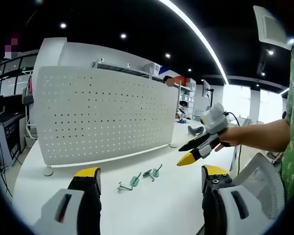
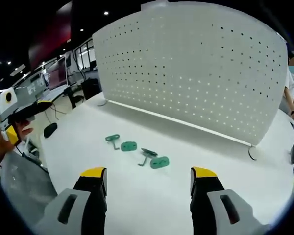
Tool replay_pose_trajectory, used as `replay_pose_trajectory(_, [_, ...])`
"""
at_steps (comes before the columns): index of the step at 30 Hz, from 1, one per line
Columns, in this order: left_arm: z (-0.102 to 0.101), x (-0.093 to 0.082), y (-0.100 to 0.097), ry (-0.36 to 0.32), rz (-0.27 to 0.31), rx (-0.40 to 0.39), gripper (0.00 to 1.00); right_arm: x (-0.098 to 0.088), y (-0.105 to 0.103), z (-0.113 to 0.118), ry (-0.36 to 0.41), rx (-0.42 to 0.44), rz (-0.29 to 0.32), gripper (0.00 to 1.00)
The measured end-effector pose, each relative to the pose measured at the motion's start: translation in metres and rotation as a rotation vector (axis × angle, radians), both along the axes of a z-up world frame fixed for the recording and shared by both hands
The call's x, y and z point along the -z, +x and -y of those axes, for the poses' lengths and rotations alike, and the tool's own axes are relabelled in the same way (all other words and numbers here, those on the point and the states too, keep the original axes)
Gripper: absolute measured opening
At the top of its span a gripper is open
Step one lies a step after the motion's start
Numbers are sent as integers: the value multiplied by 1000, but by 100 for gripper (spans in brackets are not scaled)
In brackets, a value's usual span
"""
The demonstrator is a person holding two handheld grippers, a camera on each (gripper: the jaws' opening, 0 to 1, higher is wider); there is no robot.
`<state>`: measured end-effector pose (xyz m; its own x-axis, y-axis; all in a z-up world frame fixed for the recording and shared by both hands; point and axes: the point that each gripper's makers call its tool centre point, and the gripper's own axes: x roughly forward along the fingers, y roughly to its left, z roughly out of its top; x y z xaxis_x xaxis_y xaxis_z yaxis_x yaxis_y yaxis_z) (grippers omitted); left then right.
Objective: Insert the hook assembly into the mounting plate slot until the hook locks in place.
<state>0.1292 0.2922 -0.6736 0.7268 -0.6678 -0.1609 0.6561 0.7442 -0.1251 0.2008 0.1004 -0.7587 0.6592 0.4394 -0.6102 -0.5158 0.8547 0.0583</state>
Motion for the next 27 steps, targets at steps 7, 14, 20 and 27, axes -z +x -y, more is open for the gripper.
replay_pose_trajectory(7, [0, 1, 0, 4, -3, 3, 86, 9, 7, -2, -1, 2, -28, 66])
replay_pose_trajectory(14, [-1, 3, 1, 9, -10, 1, 86, 17, 13, -3, 3, 9, -53, 64])
replay_pose_trajectory(20, [-1, 6, 1, 12, -18, 2, 85, 25, 18, -3, 8, 22, -76, 62])
replay_pose_trajectory(27, [-1, 8, 1, 11, -24, 0, 84, 32, 24, -3, 28, 41, -103, 58])
